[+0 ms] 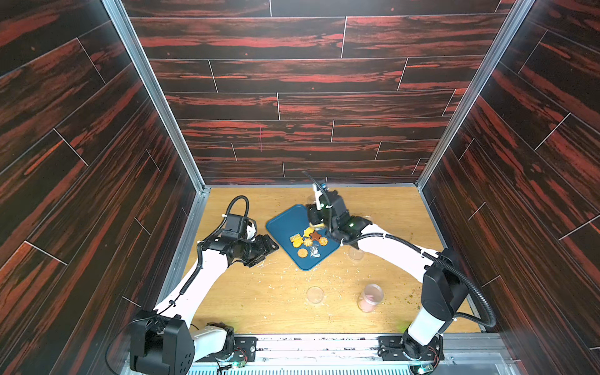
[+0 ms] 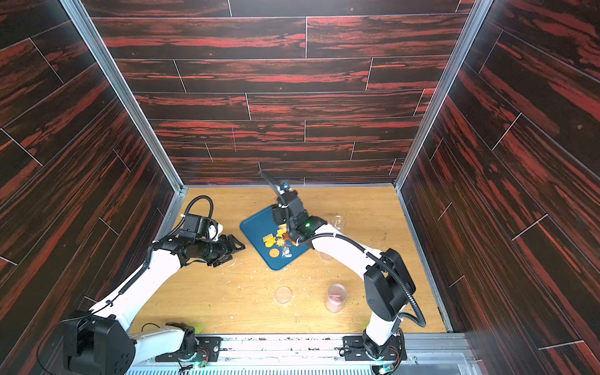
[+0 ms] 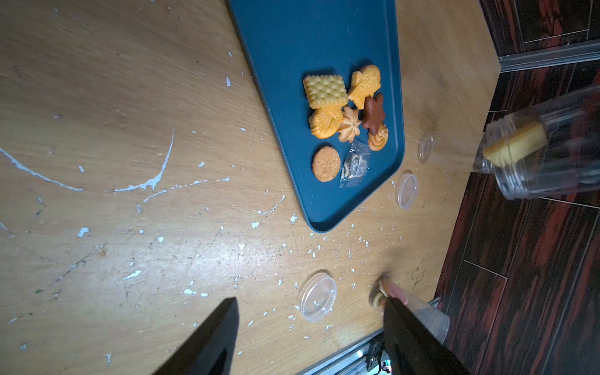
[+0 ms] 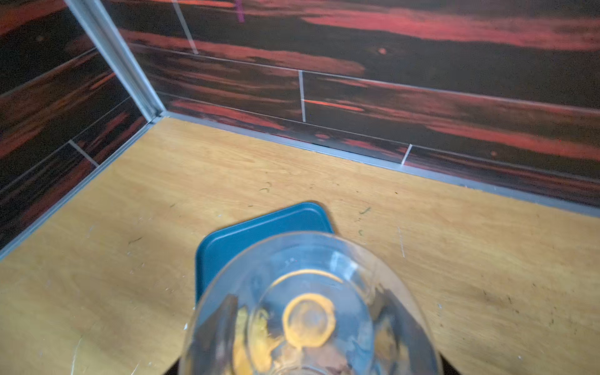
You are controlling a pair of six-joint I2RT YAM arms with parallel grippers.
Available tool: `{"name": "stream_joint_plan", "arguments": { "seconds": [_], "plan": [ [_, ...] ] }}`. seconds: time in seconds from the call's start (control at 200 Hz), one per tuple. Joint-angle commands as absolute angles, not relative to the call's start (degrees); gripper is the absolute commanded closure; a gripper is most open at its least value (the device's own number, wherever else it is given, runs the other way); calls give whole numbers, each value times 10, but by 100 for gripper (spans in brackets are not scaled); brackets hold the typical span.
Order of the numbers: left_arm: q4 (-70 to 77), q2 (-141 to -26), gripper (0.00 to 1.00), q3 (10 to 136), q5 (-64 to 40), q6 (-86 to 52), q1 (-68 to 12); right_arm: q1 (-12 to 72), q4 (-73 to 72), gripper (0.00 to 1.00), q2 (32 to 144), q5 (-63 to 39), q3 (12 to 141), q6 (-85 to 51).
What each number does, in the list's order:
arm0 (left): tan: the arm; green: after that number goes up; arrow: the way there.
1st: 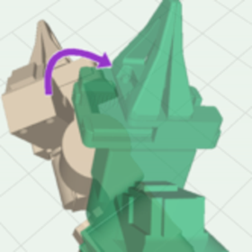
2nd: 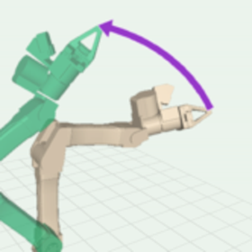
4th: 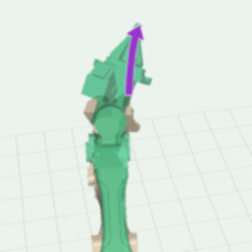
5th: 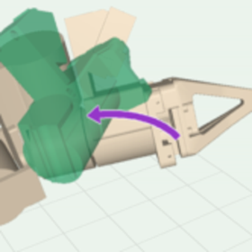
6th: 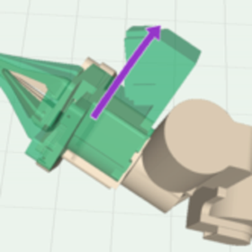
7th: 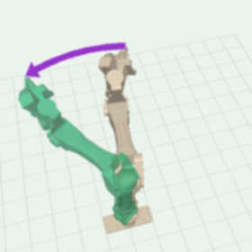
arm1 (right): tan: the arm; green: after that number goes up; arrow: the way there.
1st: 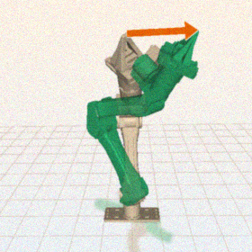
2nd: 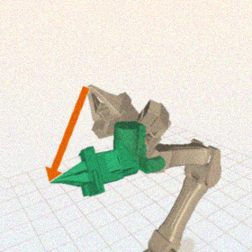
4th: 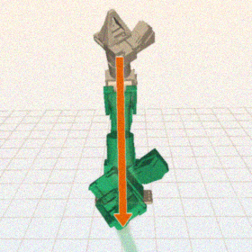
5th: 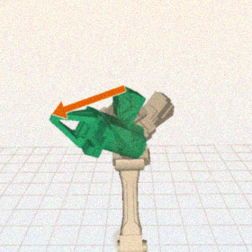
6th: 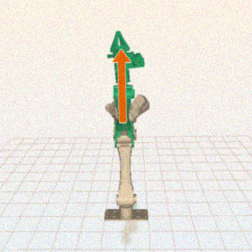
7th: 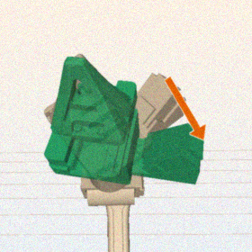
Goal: Pour the cookies out of the jar
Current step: Pick up the jar from the tray.
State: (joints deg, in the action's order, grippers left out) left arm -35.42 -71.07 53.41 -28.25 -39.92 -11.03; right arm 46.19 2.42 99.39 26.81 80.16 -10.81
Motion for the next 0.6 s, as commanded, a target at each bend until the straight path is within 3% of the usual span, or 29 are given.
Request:
{"name": "stream_joint_plan", "arguments": {
  "seconds": [0.0,0.11,0.23,0.596],
  "plan": [
    [-357,-693,26,527,-281,-402,-108,477,15,36,944,296,837,-94],
    [-350,-692,26,522,-285,-408,-108,480,12,34,924,294,831,-108],
    [-358,-692,26,526,-289,-403,-107,450,52,33,968,228,816,-188],
    [-366,-683,26,525,-294,-398,-107,261,154,34,1062,-321,921,-558]
  ]
}}
